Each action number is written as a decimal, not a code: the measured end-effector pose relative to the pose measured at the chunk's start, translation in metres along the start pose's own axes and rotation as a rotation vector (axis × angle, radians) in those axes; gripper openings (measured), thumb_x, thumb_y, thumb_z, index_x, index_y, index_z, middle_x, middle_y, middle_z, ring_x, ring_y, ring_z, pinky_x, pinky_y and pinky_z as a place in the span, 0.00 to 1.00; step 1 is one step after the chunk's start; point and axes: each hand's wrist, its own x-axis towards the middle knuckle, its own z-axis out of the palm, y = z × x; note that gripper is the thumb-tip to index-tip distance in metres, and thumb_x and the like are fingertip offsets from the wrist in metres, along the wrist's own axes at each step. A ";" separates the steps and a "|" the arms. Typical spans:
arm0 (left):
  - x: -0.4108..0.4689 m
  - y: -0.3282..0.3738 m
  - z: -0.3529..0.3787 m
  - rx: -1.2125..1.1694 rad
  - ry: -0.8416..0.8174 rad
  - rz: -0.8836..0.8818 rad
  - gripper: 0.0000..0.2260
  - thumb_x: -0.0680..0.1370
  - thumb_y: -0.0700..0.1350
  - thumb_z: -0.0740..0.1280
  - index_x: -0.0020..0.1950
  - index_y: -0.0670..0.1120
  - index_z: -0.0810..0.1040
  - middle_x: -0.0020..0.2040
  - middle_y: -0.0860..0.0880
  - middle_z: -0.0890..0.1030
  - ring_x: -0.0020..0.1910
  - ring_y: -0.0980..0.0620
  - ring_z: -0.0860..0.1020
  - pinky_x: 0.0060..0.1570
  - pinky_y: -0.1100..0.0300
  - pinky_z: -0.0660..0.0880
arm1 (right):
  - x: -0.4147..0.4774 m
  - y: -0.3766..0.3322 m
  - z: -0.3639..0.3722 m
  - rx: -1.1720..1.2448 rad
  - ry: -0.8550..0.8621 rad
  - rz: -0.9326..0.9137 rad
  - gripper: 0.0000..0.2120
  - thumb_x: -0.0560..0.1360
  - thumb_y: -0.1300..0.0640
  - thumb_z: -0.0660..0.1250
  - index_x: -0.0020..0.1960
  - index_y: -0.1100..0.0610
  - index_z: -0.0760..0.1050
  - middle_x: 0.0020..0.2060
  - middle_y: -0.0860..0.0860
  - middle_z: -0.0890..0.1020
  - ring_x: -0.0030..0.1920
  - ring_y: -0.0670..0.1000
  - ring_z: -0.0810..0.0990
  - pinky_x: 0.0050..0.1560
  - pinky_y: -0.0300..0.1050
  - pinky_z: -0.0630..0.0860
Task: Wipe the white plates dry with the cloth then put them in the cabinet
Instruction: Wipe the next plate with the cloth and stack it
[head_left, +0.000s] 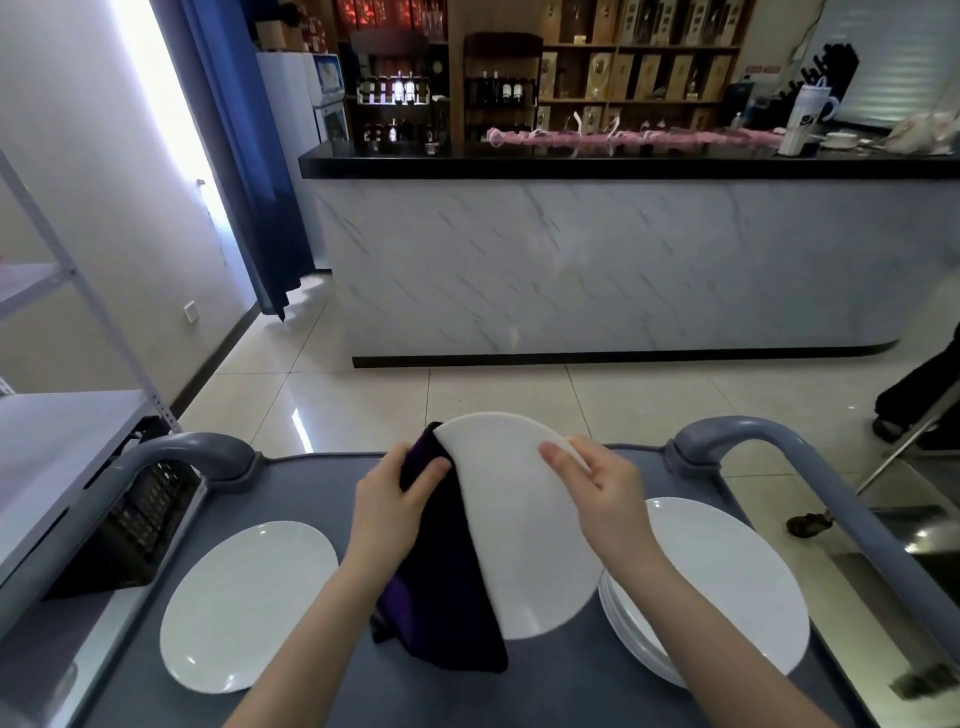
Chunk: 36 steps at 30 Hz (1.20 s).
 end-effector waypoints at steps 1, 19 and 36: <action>-0.004 -0.005 0.000 -0.029 0.002 -0.051 0.10 0.78 0.49 0.69 0.38 0.50 0.74 0.34 0.56 0.79 0.34 0.59 0.75 0.36 0.65 0.70 | -0.003 0.002 0.001 0.043 0.055 0.034 0.19 0.79 0.52 0.67 0.32 0.54 0.70 0.27 0.44 0.66 0.30 0.44 0.63 0.32 0.37 0.60; -0.011 -0.011 -0.013 -0.198 -0.071 -0.055 0.12 0.75 0.41 0.73 0.41 0.59 0.83 0.39 0.54 0.85 0.38 0.61 0.81 0.42 0.66 0.77 | -0.008 0.010 -0.015 -0.067 -0.012 -0.034 0.09 0.74 0.41 0.66 0.39 0.44 0.79 0.31 0.44 0.79 0.33 0.43 0.74 0.35 0.34 0.68; -0.047 -0.009 0.014 0.020 0.113 0.266 0.16 0.76 0.36 0.70 0.45 0.59 0.75 0.41 0.62 0.80 0.41 0.60 0.78 0.40 0.74 0.70 | -0.008 0.010 -0.002 -0.373 0.020 0.342 0.27 0.74 0.30 0.56 0.41 0.53 0.74 0.37 0.47 0.82 0.40 0.50 0.82 0.43 0.51 0.79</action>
